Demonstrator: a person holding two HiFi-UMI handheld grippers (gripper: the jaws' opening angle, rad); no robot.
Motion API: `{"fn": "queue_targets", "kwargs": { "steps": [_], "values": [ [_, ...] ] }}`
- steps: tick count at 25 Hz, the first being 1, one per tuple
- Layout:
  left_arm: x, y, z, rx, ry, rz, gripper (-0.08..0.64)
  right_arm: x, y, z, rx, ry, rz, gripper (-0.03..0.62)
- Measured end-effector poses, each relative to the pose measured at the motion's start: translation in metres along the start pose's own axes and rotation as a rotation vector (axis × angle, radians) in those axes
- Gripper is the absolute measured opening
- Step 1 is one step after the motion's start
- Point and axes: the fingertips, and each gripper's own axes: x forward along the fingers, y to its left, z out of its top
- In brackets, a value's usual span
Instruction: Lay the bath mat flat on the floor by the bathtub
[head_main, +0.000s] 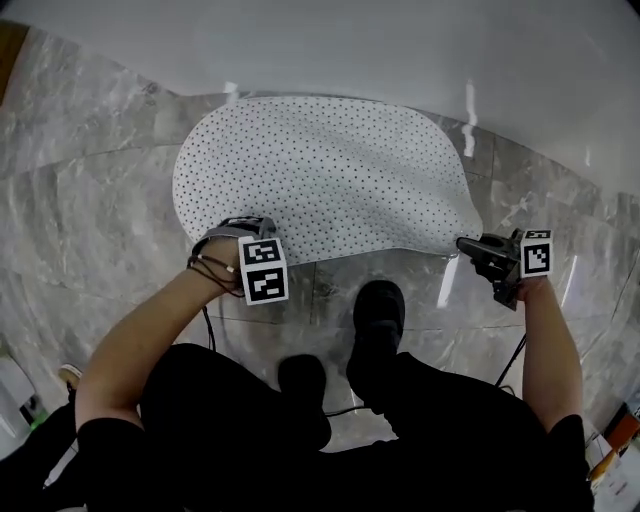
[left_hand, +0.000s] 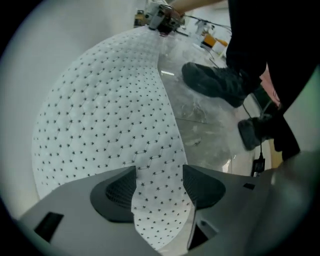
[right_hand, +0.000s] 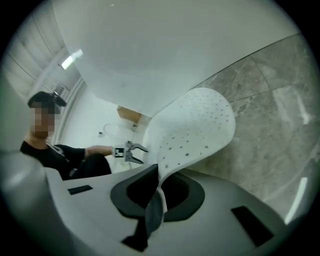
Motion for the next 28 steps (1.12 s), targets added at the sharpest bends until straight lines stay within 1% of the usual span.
{"fn": "queue_targets", "kwargs": {
  "steps": [1, 2, 3, 5, 7, 8, 9, 11, 13, 15, 16, 17, 18, 20, 22, 24, 26, 28],
  "values": [
    [0.002, 0.001, -0.001, 0.033, 0.025, 0.033, 0.301, 0.002, -0.014, -0.002, -0.005, 0.017, -0.083, 0.028],
    [0.003, 0.002, -0.001, 0.055, 0.044, 0.058, 0.263, 0.005, -0.027, -0.004, -0.014, 0.035, -0.157, 0.035],
    [0.003, 0.002, -0.001, 0.068, 0.058, 0.072, 0.258, 0.007, -0.036, -0.005, -0.028, 0.056, -0.217, 0.040],
    [0.003, 0.002, -0.001, 0.077, 0.073, 0.082, 0.235, 0.009, -0.049, -0.006, -0.062, 0.110, -0.304, 0.057],
    [0.001, 0.006, -0.004, 0.080, 0.073, 0.103, 0.207, 0.010, -0.060, -0.011, -0.083, 0.176, -0.365, 0.073],
    [0.000, 0.009, -0.008, 0.073, 0.073, 0.117, 0.013, 0.009, -0.064, -0.015, -0.093, 0.210, -0.387, 0.072],
    [-0.001, 0.012, -0.013, 0.057, 0.070, 0.116, 0.006, 0.009, -0.068, -0.019, -0.104, 0.240, -0.405, 0.071],
    [-0.002, 0.009, -0.023, 0.013, 0.062, 0.066, 0.006, 0.008, -0.072, -0.027, -0.113, 0.274, -0.419, 0.067],
    [-0.002, 0.001, -0.033, 0.011, 0.076, 0.007, 0.007, 0.010, -0.072, -0.035, -0.101, 0.287, -0.406, 0.067],
    [-0.001, -0.012, -0.037, 0.015, 0.068, -0.036, 0.019, 0.012, -0.073, -0.046, -0.094, 0.317, -0.390, 0.067],
    [-0.001, -0.019, -0.037, 0.002, 0.056, -0.061, 0.167, 0.012, -0.075, -0.050, -0.098, 0.336, -0.391, 0.067],
    [0.000, -0.026, -0.036, -0.015, 0.042, -0.075, 0.249, 0.011, -0.078, -0.053, -0.104, 0.351, -0.401, 0.067],
    [0.001, -0.029, -0.035, -0.025, 0.030, -0.064, 0.267, 0.010, -0.080, -0.053, -0.112, 0.359, -0.412, 0.067],
    [0.004, -0.028, -0.034, -0.007, 0.023, 0.016, 0.268, 0.010, -0.082, -0.048, -0.126, 0.367, -0.426, 0.067],
    [0.007, -0.026, -0.036, 0.017, 0.035, 0.094, 0.268, 0.014, -0.082, -0.042, -0.142, 0.376, -0.428, 0.067],
    [0.009, -0.026, -0.036, 0.016, 0.043, 0.121, 0.268, 0.019, -0.083, -0.041, -0.163, 0.402, -0.435, 0.066],
    [0.009, -0.027, -0.034, 0.018, 0.051, 0.123, 0.268, 0.020, -0.088, -0.043, -0.182, 0.444, -0.448, 0.066],
    [0.008, -0.027, -0.035, 0.054, 0.062, 0.142, 0.243, 0.022, -0.091, -0.044, -0.189, 0.473, -0.453, 0.066]
  ]
}}
